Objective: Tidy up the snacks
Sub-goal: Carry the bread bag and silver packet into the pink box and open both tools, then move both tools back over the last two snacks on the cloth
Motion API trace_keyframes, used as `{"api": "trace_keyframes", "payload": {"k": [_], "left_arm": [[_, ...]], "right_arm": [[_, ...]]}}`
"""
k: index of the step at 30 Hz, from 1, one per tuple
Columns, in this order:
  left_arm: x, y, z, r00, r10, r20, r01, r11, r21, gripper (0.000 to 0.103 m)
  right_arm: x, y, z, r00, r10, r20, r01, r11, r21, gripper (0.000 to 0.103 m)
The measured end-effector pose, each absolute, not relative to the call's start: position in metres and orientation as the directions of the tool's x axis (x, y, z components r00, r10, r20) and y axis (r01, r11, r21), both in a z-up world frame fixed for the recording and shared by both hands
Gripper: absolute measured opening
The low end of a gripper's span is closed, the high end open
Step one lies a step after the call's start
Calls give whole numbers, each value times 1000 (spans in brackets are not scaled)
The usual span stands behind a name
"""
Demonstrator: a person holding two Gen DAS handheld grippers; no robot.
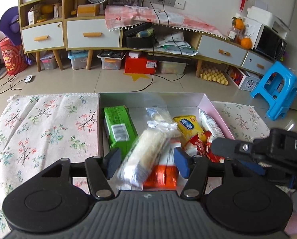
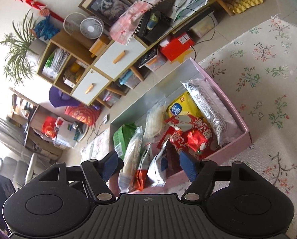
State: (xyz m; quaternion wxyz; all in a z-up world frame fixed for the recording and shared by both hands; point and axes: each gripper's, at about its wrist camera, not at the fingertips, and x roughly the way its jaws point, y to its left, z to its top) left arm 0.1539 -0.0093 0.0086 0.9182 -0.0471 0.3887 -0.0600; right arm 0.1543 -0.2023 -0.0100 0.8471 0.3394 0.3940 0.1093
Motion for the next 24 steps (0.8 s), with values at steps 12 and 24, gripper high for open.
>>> {"api": "trace_keyframes", "payload": {"k": [12,24], "left_arm": [[103,1,14,668,-133,-732,18,986,-163,92],[65,-2,-7,639,-140,-757,1,983,-181,102]], "right_arm": [[112,-204,17,647,390,-655,35,843,536,86],[73,-203,19,638,259,-725,-4,943,333,92]]}}
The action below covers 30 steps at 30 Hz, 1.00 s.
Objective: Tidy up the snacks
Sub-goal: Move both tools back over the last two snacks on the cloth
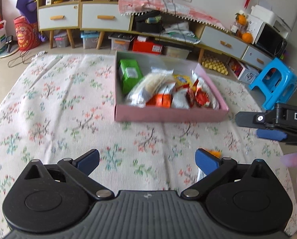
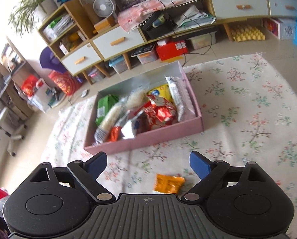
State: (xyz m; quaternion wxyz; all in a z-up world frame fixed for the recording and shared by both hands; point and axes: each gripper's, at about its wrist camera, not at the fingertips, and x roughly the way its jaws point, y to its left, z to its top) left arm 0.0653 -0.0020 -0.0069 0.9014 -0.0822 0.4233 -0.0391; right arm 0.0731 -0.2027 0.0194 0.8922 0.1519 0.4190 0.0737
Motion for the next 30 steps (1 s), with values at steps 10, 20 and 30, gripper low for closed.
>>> {"api": "trace_keyframes", "payload": {"k": [10,20,30], "left_arm": [[53,-3,-21,604,-143,-784,5,985,-175,102],[49,-23,-38,560,-162,-812,69,986,-149,102],[49,-38,-47,546,-147,-825,102,989,-108,102]], "right_arm": [[59,-209,-6,608,163,-777,-43,984,173,92],[49,-210,-29,539,163,-826,-142,985,101,92],[46,-198,-55,460,106,-881,-251,968,-15,92]]}}
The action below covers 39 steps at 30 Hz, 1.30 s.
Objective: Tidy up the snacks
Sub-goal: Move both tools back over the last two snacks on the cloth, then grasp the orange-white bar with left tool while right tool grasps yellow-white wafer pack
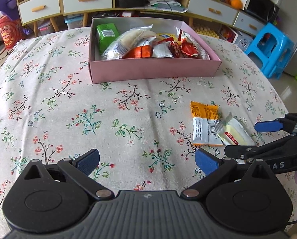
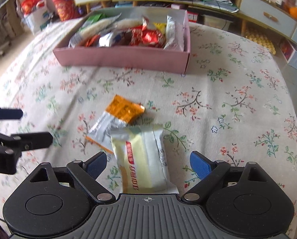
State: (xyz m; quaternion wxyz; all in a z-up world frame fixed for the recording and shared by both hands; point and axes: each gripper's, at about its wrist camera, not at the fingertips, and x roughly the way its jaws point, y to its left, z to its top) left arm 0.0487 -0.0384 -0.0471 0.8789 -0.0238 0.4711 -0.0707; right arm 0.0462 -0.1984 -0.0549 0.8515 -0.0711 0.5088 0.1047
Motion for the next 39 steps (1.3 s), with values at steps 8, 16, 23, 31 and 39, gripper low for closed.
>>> {"api": "trace_keyframes", "payload": {"k": [8,16,23,31,39], "left_arm": [[49,-61,-56,567,-138,-812,154,986,-60,102],[52,-96,-60,584,-167,-794,226,973,-39,102],[61,-117,-64,631,-142,-763,218,976,-1,83],[67,-116,-66,633,-109,-767,174,985,3,50],[66,-108,-61,625,-71,-777,139,990,22,38]], "right_arm": [[55,-227,-61,491,42,-870,-156,987,-40,92],[59,-268,-46,513,93,-854,-37,996,85,92],[62,-288,-45,491,140,-860,59,979,193,92],[63,-291,-51,459,160,-874,96,969,228,92],[64,-276,-54,439,170,-882,86,970,229,92]]}}
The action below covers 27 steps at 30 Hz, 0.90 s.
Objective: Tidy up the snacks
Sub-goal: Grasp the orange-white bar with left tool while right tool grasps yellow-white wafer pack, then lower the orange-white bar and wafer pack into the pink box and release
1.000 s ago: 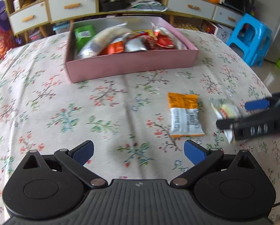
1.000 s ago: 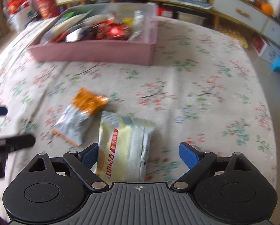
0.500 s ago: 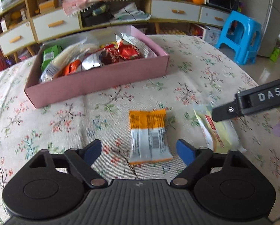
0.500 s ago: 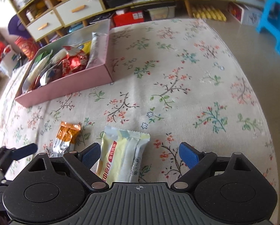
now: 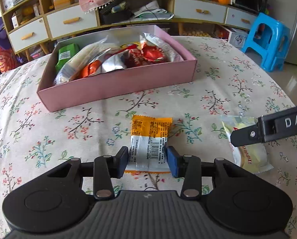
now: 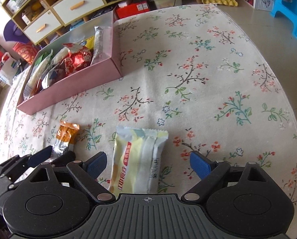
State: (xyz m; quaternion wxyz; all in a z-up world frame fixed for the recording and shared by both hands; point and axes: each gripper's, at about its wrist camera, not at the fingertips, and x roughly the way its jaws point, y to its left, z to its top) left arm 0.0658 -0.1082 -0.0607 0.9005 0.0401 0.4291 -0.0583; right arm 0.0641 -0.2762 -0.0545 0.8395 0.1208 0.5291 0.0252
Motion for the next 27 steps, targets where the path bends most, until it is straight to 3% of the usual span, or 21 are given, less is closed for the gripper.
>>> {"api": "trace_keyframes", "payload": {"k": [6,9,12,19,27], "left_arm": [[64,-95,-57,618,-55,-785,114,993,20,37],[64,-88,-55,617,-49,-785,98,995,15,37],[65,-83,-52,617,-50,-785,84,996,3,37],[65,-71,-45,621,-69,-781,76,997,-27,37],[69,-49,-31,632,-128,-765,50,991,-124,36]], "right_arm": [[66,-258,-56,429,129,-894,57,984,169,89],[65,-247,-55,434,106,-895,30,991,132,76],[65,-238,-54,443,72,-894,6,997,83,55],[69,-229,-50,446,86,-891,5,995,99,46],[75,-225,-33,472,164,-866,13,981,193,45]]}}
